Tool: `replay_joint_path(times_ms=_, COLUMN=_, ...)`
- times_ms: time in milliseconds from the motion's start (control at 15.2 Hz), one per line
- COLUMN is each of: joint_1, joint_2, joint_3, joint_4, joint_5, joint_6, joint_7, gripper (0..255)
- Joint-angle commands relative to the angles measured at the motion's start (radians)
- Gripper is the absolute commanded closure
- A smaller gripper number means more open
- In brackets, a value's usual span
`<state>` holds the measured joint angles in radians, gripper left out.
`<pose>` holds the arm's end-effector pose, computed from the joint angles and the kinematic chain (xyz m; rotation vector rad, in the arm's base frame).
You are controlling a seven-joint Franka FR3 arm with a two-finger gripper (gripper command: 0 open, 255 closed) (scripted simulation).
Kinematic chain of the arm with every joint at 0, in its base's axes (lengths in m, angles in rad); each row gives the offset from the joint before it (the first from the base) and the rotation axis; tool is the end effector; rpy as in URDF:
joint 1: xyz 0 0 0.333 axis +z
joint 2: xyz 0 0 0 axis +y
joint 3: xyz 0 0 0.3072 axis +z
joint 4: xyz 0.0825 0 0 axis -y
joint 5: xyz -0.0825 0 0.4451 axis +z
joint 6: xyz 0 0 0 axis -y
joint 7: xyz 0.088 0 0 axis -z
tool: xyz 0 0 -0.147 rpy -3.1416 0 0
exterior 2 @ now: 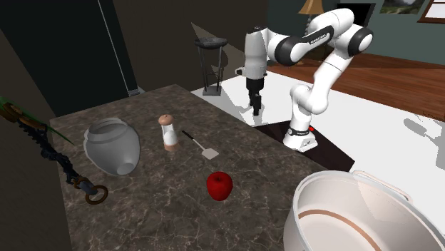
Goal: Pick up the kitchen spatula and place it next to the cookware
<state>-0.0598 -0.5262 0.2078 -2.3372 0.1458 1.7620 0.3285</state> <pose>0.4442 0.0857 0.4577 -3.0921 0.3772 0.0992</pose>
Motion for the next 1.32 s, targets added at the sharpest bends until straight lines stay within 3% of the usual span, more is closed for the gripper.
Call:
replay_joint_path(times_ms=0, joint_1=-0.021, joint_2=0.071, joint_3=0.029, joint_4=0.028, joint_5=-0.002, joint_6=0.057, joint_7=0.084, gripper=0)
replay_joint_path(times_ms=660, joint_1=-0.111, joint_2=0.433, joint_3=0.114, joint_4=0.211, joint_5=-0.115, joint_6=0.271, joint_7=0.491, gripper=0)
replay_joint_path(times_ms=1254, joint_1=-0.126, joint_2=0.747, joint_3=0.076, joint_4=0.453, joint_5=-0.269, joint_6=0.349, joint_7=0.835, gripper=0)
